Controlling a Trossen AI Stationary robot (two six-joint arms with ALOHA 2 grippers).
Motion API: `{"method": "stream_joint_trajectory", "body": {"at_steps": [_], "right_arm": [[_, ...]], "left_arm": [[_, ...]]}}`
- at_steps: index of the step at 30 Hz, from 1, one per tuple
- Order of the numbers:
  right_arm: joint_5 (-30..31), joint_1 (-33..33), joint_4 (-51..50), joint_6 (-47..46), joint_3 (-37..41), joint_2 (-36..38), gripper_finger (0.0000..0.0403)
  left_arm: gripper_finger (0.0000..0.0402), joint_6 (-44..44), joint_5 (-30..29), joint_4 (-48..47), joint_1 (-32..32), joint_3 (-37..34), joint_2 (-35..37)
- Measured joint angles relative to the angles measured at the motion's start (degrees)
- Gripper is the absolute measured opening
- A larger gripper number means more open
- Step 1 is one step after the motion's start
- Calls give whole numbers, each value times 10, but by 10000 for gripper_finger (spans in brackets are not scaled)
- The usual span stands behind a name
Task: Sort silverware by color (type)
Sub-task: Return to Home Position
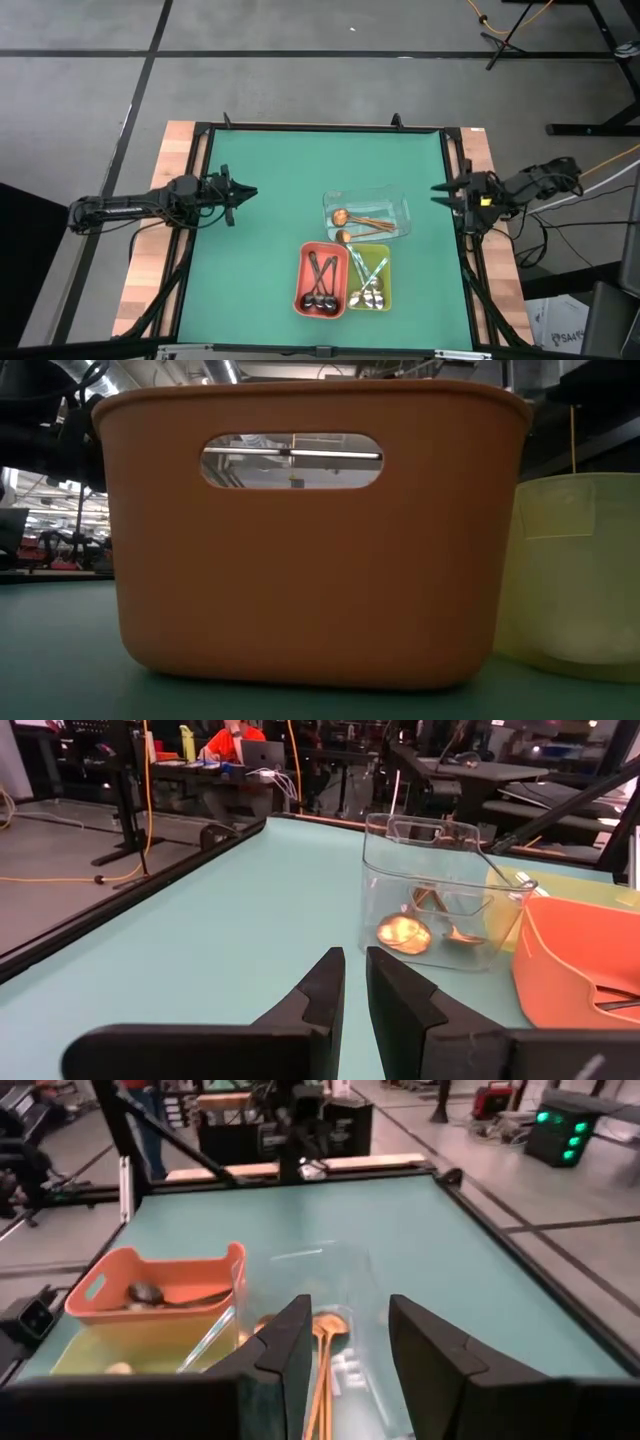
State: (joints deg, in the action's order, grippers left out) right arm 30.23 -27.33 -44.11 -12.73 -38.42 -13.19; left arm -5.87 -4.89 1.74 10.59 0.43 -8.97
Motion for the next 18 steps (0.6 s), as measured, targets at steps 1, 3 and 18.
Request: {"method": "stream_joint_trajectory", "body": {"at_steps": [1,3,18], "right_arm": [[-5,0,14,9,10,3,124],[-14,0,30,18,25,4,124],[13,0,168,26,152,3,124]], "left_arm": [[39,0,-1,0,0,0,0],[39,0,-1,0,0,0,0],[39,0,-1,0,0,0,0]]}}
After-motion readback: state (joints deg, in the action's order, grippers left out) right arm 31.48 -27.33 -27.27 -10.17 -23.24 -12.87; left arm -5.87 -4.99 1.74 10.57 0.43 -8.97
